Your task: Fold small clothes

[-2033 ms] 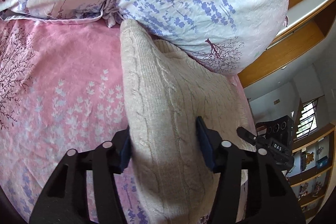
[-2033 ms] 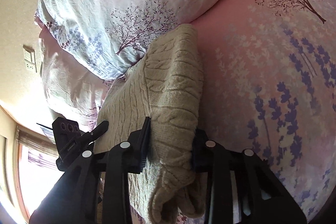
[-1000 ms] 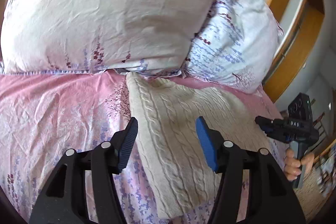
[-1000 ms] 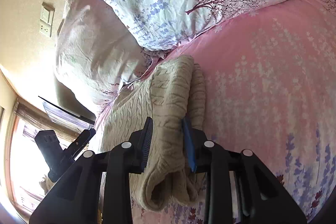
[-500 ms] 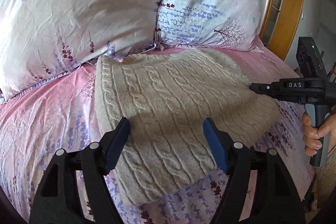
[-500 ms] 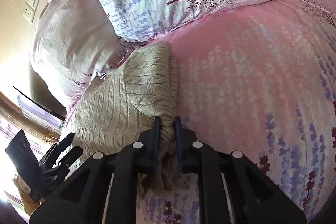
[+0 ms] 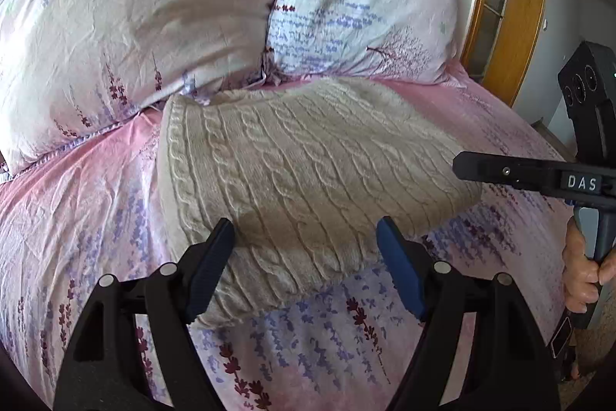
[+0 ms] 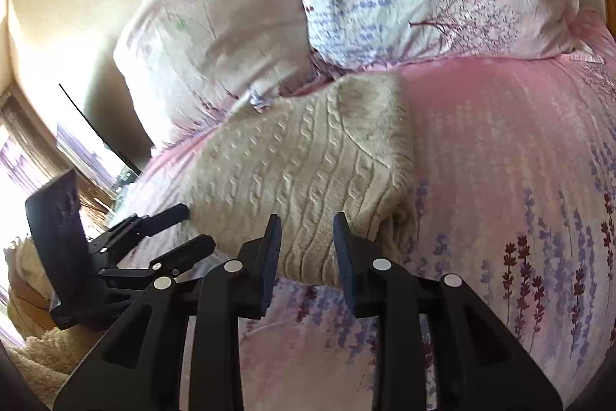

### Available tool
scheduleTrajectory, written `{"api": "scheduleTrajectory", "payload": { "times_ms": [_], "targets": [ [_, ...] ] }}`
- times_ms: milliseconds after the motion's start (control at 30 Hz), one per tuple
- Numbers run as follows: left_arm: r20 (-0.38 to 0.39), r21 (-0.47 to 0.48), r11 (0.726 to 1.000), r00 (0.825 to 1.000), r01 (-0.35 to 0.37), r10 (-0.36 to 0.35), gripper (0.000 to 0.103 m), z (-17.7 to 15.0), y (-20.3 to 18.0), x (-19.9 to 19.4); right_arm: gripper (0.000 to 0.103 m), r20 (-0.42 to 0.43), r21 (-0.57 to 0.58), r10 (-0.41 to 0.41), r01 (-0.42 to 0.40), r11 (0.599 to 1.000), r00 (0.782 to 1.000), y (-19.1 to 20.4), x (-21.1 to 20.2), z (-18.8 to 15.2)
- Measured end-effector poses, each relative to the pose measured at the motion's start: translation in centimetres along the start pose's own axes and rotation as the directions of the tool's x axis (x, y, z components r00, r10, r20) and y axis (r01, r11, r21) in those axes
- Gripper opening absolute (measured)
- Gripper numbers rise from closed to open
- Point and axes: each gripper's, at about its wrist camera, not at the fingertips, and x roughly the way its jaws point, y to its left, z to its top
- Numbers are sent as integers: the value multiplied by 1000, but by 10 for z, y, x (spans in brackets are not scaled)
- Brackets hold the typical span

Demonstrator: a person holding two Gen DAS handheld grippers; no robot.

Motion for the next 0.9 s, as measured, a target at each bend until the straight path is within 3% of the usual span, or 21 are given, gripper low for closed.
{"api": "scheduleTrajectory", "payload": {
  "times_ms": [67, 367, 567, 633, 667, 733, 800, 900],
  "targets": [
    [-19, -4, 1000, 1000, -16, 16, 76, -2, -2, 9, 30, -46, 30, -50, 52, 998, 998, -7, 16, -4],
    [-17, -39, 999, 1000, -26, 25, 79, -2, -2, 10, 30, -27, 96, -35, 37, 995, 999, -13, 6, -7],
    [9, -83, 996, 999, -37, 38, 80, -7, 8, -15, 31, 8, 103, -76, 75, 992, 997, -8, -14, -5],
    [32, -104, 991, 996, -80, 83, 88, -13, 15, -28, 56, 33, 87, -150, 147, 985, 988, -3, -23, -5],
    [45, -114, 988, 993, -105, 111, 92, -16, 19, -36, 74, 61, 67, -204, 200, 977, 977, 1, -29, -6],
    [66, -135, 980, 985, -150, 159, 96, -24, 28, -48, 75, 105, 31, -260, 258, 966, 960, 6, -39, -9],
    [67, -171, 967, 977, -190, 204, 101, -32, 37, -58, 90, 126, 12, -292, 293, 956, 948, 10, -45, -14],
    [54, -218, 954, 974, -204, 220, 101, -45, 47, -66, 102, 169, 9, -343, 346, 938, 924, 14, -52, -23]
  ]
}}
